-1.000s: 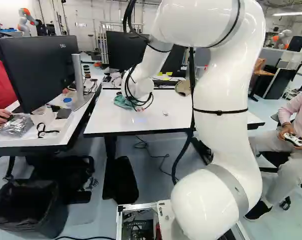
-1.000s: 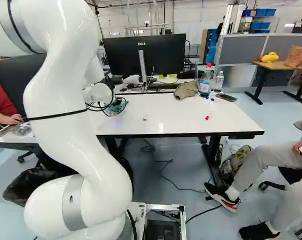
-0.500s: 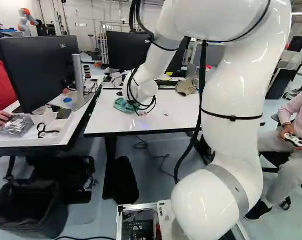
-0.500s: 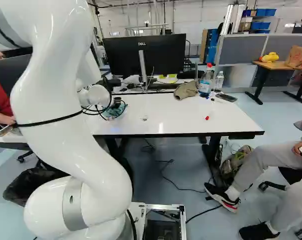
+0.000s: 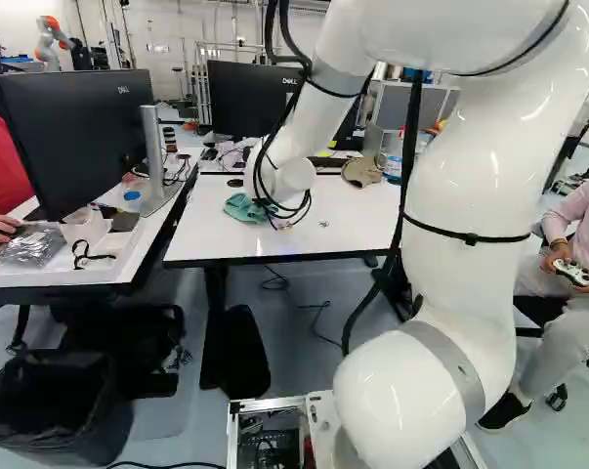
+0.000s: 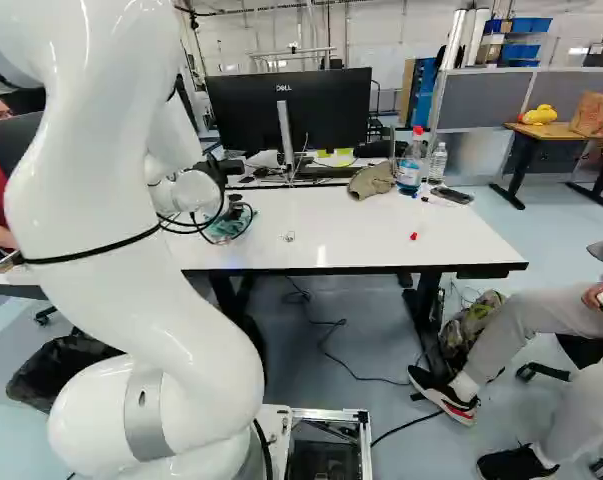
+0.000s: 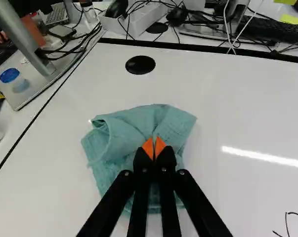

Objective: Clean the table with the green towel

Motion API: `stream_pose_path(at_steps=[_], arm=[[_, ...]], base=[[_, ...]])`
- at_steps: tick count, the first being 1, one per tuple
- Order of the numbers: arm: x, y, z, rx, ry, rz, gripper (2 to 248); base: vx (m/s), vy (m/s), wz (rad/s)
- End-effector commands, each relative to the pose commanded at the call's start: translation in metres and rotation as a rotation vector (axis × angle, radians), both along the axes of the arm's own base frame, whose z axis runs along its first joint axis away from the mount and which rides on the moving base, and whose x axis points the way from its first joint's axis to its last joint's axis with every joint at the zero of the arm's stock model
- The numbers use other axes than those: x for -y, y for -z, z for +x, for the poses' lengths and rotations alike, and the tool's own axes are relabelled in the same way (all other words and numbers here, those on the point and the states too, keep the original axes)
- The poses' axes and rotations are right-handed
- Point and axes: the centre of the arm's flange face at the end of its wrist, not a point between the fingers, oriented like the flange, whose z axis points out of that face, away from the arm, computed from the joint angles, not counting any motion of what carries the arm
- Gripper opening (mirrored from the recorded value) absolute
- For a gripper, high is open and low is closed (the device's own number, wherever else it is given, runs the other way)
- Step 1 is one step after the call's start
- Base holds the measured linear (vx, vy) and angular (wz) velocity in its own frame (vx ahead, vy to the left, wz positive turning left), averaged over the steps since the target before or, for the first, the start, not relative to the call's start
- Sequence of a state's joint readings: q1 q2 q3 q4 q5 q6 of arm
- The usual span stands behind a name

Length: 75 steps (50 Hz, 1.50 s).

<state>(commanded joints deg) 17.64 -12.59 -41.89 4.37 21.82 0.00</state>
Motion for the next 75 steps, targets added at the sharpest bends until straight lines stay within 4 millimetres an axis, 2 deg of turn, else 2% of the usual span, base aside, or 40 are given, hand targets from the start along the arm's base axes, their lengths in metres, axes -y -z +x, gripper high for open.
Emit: stream_pose_path(at_steps=[46,75], arm=[[0.005,-0.052,-0.013,0.099,0.002,0.031,25],[0.046,-0.053,-0.030,0.099,0.077,0.027,25]], base=[[0.000,0.000,0.000],[0.000,0.000,0.000]])
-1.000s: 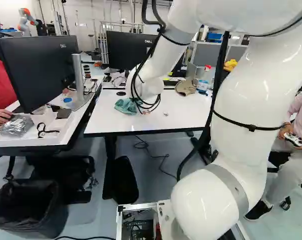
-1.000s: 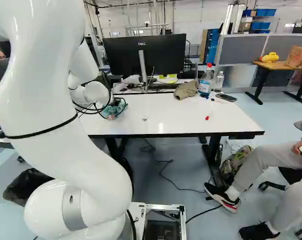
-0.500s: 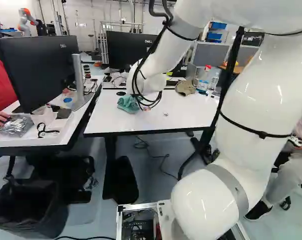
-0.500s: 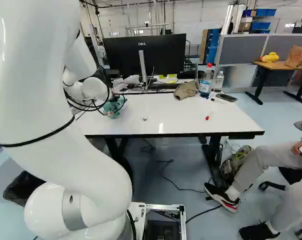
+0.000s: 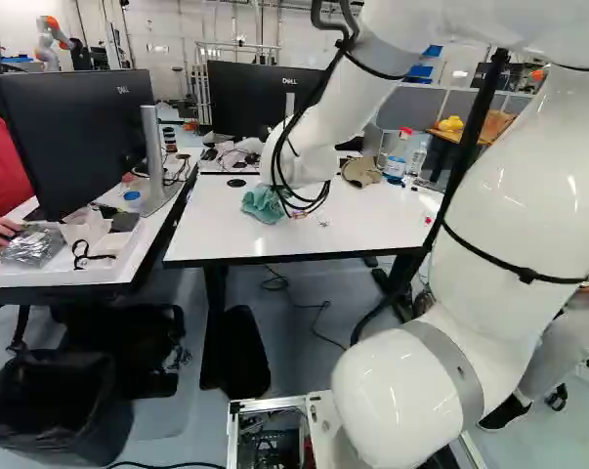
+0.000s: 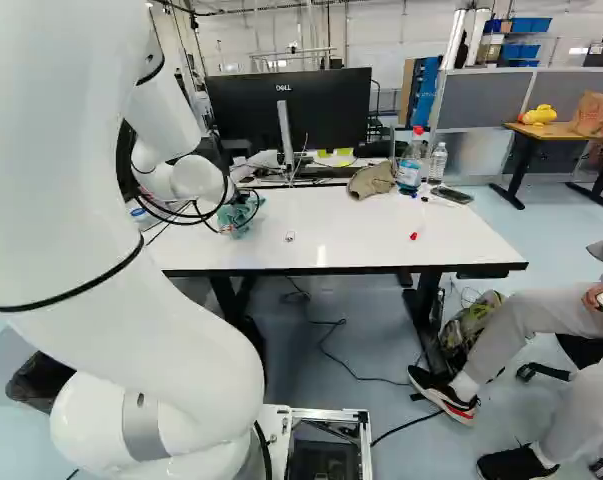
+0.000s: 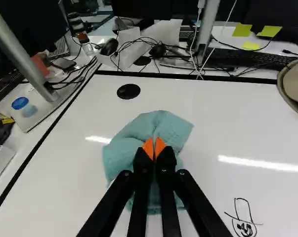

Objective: Clean the table with the green towel

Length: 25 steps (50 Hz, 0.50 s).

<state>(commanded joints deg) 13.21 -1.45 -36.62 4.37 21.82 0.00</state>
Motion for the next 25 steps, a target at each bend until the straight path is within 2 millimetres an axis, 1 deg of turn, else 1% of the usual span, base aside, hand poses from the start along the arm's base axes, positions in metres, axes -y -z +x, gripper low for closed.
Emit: stream_pose_path(at_steps=[25], arm=[[0.038,0.000,-0.014,-0.001,0.079,0.000,25]], base=[[0.000,0.000,0.000]])
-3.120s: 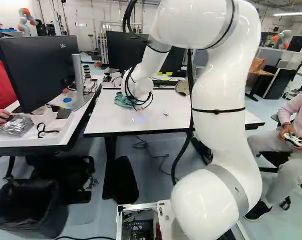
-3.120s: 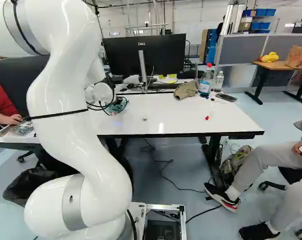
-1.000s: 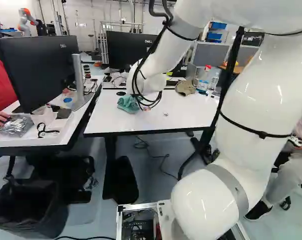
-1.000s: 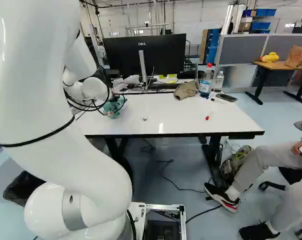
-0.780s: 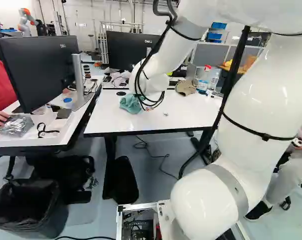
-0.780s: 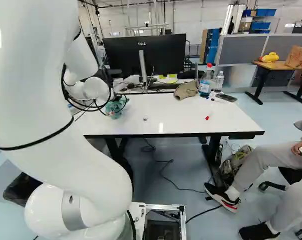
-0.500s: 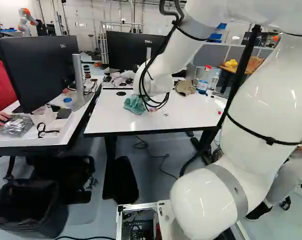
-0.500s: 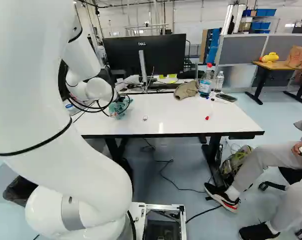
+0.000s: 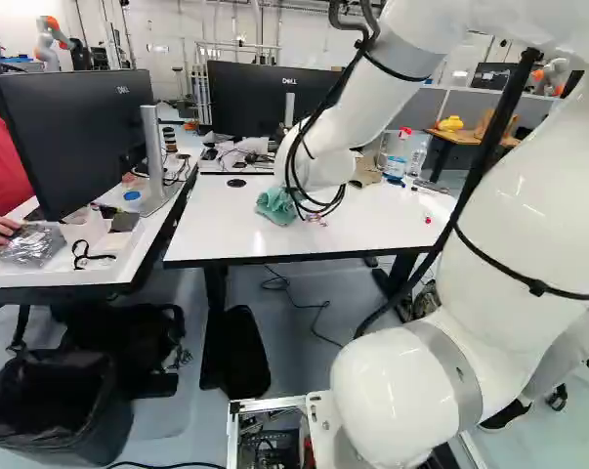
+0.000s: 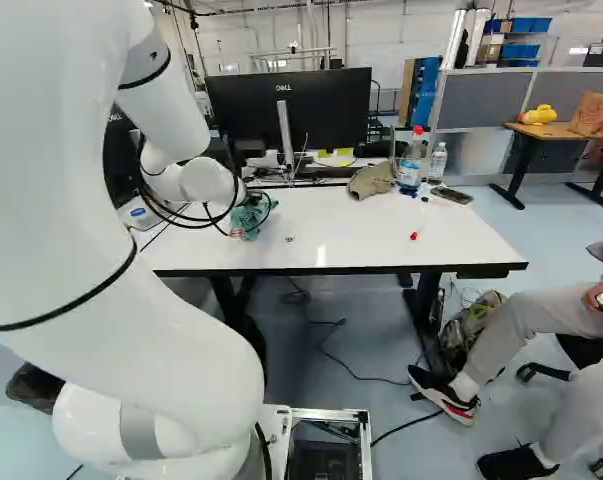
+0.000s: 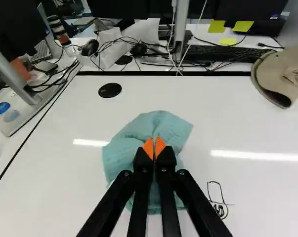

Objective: Clean the table with the green towel

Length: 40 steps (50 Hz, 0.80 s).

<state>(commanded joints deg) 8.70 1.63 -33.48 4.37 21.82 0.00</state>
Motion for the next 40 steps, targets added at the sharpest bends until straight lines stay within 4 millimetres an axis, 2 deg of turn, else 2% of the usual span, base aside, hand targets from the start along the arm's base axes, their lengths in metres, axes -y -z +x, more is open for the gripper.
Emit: stream_pose_path(at_steps=[30,40], arm=[[0.0006,0.0000,0.0000,0.000,0.001,0.000,25],[0.0049,-0.0069,-0.0021,0.016,0.011,0.002,25]], base=[[0.000,0.000,0.000],[0.000,0.000,0.000]])
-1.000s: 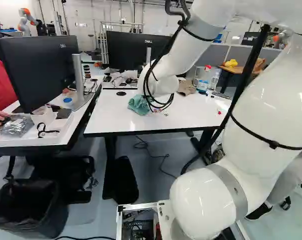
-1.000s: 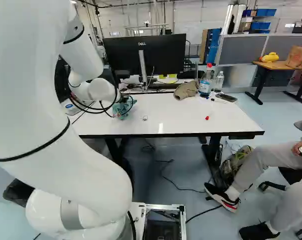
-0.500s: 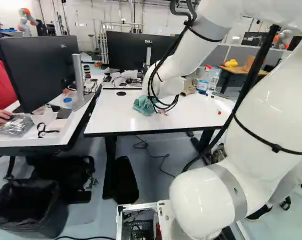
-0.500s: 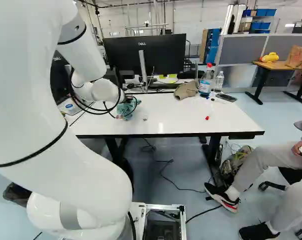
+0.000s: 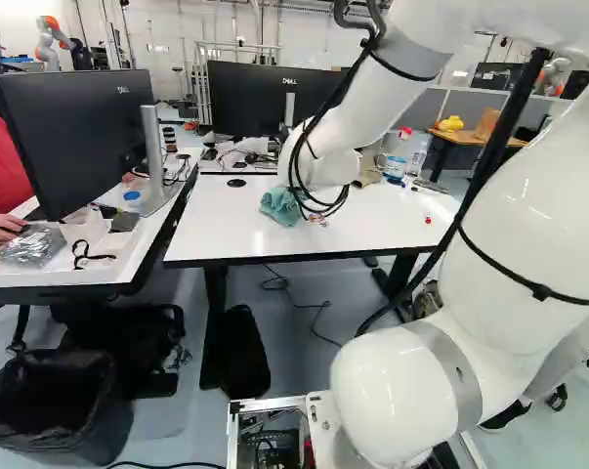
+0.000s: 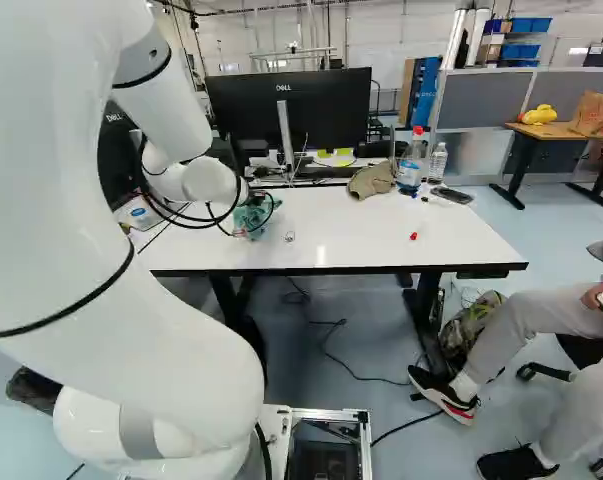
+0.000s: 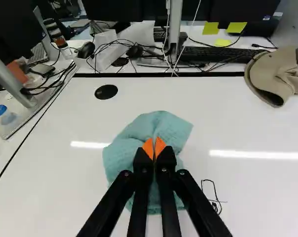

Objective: Clean the table with the green towel

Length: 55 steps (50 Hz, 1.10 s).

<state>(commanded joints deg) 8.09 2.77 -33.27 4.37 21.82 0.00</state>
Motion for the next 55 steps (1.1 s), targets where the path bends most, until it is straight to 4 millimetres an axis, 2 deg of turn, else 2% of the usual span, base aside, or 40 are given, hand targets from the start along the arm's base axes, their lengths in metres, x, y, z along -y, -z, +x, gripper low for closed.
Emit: stream_pose_path(at_steps=[6,55], arm=[[0.008,-0.006,-0.002,0.014,0.017,0.002,25],[0.075,-0.004,-0.039,0.020,0.180,0.001,25]], base=[[0.000,0.000,0.000],[0.000,0.000,0.000]])
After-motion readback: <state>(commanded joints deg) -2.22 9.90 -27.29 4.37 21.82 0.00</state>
